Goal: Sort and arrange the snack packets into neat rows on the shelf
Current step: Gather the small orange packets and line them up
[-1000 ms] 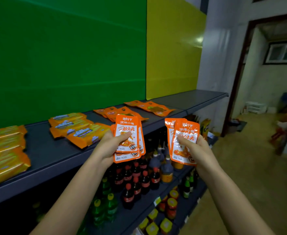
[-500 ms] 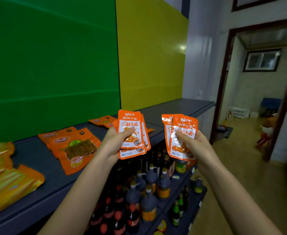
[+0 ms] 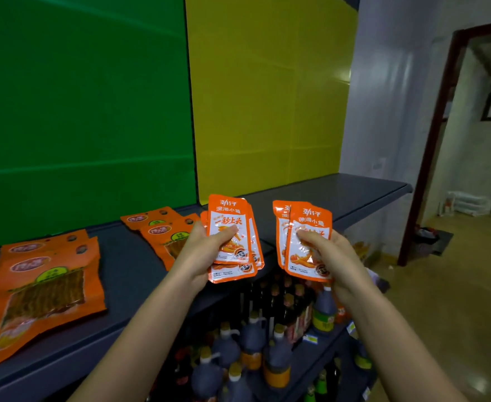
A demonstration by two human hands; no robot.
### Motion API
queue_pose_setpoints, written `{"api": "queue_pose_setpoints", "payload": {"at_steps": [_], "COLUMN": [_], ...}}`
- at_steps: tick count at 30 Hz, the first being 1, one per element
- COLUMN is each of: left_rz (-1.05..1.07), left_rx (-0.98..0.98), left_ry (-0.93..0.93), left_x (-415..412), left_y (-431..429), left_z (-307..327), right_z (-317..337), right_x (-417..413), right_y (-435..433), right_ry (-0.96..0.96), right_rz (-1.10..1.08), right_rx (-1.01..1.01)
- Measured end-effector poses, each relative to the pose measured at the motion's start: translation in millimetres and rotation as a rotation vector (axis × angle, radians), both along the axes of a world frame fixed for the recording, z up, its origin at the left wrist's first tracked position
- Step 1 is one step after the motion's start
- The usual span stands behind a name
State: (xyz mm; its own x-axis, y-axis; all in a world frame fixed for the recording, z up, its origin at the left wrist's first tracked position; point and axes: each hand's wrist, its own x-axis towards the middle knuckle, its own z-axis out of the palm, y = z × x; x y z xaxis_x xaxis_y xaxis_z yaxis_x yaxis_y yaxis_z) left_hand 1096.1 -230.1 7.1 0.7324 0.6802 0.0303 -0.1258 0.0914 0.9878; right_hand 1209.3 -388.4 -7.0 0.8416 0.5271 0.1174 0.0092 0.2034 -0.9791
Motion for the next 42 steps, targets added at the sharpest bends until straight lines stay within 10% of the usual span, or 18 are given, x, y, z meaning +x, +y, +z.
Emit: {"api": "queue_pose_setpoints", "payload": {"at_steps": [17, 25, 42], "left_rz": [0.439, 0.635, 0.565], "left_rx": [0.022, 0.119, 0.092], "left_ry": [-0.023, 0.010, 0.168], "left_x": [91.6, 81.9, 94.7], "left_y": [-13.7, 47.2, 103.6], "left_z": [11.4, 39.1, 48.2], "right_z": [14.6, 29.8, -16.9], "right_x": [107.1, 149.3, 232.9], "right_y": [84.2, 137.5, 280.8], "right_ry": [-0.078, -0.171, -0.881], "right_rz": [0.637, 0.557, 0.350], "right_rx": [-0.045, 0.032, -0.835]}}
